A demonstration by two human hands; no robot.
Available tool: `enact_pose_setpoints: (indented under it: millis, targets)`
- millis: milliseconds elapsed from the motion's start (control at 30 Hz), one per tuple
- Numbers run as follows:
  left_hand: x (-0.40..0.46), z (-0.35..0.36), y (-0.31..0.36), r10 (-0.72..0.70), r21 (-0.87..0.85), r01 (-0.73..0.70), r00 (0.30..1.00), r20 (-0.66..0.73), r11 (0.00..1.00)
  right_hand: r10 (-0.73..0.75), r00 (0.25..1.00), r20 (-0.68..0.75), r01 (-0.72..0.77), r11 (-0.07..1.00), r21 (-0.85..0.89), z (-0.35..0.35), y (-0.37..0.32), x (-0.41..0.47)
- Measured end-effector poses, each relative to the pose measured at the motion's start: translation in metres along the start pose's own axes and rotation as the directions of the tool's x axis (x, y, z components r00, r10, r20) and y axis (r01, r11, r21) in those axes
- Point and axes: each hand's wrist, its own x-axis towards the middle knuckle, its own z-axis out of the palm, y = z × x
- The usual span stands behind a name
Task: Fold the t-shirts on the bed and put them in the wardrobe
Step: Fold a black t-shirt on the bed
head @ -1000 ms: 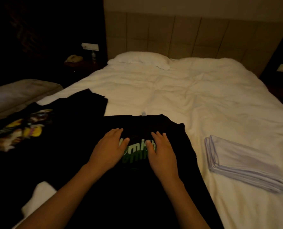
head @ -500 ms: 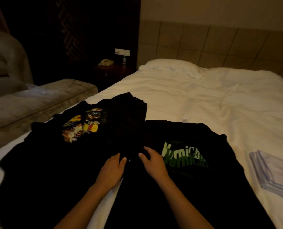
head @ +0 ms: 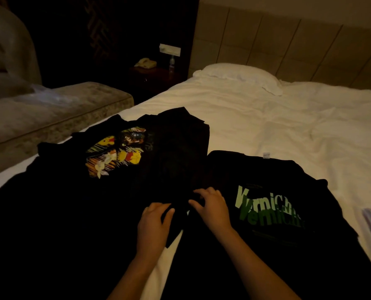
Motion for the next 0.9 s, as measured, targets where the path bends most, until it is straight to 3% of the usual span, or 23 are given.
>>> enact_pose_setpoints:
  millis: [167,233,333,400,467,533,567,633,700,800,900]
  targets:
    - [0.0,0.0,0.001,0.003,-0.005,-0.004,0.999,-0.041,1.0,-0.047,0.992,-0.113,0.047,0.999,-0.003,0.001,0.002,0.008]
    - [0.0,-0.004,0.009,0.004,-0.026,-0.005,0.999,-0.041,1.0,-0.033,0.979,-0.201,0.053,0.994,0.095,-0.004,0.001,0.01]
    - [0.003,-0.013,0.037,0.119,-0.008,-0.12,0.991,-0.057,0.993,0.03,0.967,-0.251,0.047,0.954,0.295,-0.02,-0.008,0.02]
    - [0.013,-0.013,0.054,0.089,-0.163,-0.09,0.996,-0.017,0.983,0.048,0.976,-0.213,0.049,0.902,0.428,-0.034,-0.019,0.03]
    - [0.029,-0.012,0.07,-0.094,-0.473,0.146,0.987,0.132,0.869,0.085,0.986,-0.145,0.012,0.827,0.562,-0.05,-0.031,0.043]
    - [0.042,-0.01,0.08,-0.206,-0.717,0.368,0.929,0.307,0.591,0.14,0.988,-0.064,-0.06,0.732,0.678,-0.062,-0.043,0.058]
    - [0.047,-0.009,0.082,-0.209,-0.777,0.428,0.904,0.374,0.461,0.161,0.987,-0.012,-0.101,0.678,0.728,-0.067,-0.049,0.066]
    - [0.054,-0.008,0.08,-0.2,-0.81,0.509,0.86,0.469,0.291,0.188,0.979,0.082,-0.177,0.575,0.799,-0.072,-0.059,0.085]
    - [0.062,-0.005,0.073,-0.223,-0.814,0.537,0.84,0.494,0.221,0.186,0.971,0.15,-0.222,0.469,0.855,-0.074,-0.067,0.105]
    - [0.071,-0.002,0.067,-0.283,-0.817,0.527,0.841,0.462,0.233,0.15,0.96,0.235,-0.274,0.359,0.892,-0.071,-0.074,0.131]
    - [0.074,0.0,0.065,-0.398,-0.838,0.506,0.825,0.402,0.202,0.08,0.946,0.313,-0.32,0.376,0.87,-0.061,-0.072,0.151]
